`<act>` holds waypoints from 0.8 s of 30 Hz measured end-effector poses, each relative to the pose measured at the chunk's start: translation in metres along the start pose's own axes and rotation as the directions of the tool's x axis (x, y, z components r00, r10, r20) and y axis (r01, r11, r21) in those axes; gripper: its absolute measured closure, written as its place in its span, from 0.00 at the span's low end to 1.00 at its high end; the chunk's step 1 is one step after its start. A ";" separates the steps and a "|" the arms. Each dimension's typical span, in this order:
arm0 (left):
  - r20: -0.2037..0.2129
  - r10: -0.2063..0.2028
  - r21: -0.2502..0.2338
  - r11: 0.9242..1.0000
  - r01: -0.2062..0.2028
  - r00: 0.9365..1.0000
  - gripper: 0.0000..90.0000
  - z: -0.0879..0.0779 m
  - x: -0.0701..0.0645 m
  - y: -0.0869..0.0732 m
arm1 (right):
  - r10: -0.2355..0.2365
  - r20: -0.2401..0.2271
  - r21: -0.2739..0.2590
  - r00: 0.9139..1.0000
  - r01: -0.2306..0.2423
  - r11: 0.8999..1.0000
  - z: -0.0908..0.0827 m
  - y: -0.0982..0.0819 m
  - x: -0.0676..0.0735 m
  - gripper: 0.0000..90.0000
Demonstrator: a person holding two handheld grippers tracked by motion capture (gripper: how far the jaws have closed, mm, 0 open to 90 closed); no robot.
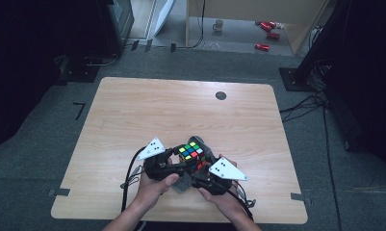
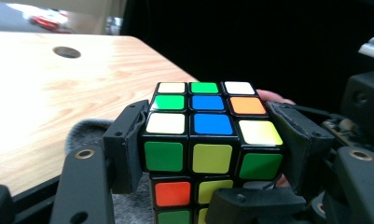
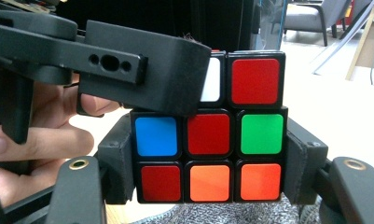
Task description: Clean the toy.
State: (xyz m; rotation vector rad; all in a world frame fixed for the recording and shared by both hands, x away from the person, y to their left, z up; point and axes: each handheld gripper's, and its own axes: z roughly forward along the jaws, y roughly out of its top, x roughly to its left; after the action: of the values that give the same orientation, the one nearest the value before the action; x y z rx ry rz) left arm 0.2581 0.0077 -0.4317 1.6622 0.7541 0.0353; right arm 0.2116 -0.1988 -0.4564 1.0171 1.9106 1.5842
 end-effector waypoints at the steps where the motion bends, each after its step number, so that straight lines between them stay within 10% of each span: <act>1: 0.004 0.004 -0.002 1.000 -0.004 1.000 0.39 -0.001 0.000 0.001 | -0.004 -0.002 0.000 1.000 0.004 1.000 -0.001 0.000 0.000 0.38; 8: 0.046 -0.048 -0.072 0.996 0.051 0.998 0.36 -0.009 0.004 0.007 | 0.001 0.001 0.002 1.000 -0.001 1.000 -0.005 -0.001 -0.007 0.38; 13: 0.003 -0.068 -0.097 0.993 0.068 0.998 0.32 -0.016 0.015 0.009 | 0.034 0.042 0.003 0.999 -0.034 0.999 -0.009 -0.003 -0.027 0.38; 24: -0.064 -0.045 0.028 0.999 0.047 0.997 0.31 0.008 0.032 -0.012 | 0.031 0.136 0.020 0.990 -0.034 0.999 -0.022 -0.003 -0.050 0.38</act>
State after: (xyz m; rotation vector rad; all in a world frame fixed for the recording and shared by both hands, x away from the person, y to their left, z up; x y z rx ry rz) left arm 0.2807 0.0168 -0.4561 1.6773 0.8440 0.0450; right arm 0.2257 -0.2517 -0.4598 1.1412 1.8317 1.4746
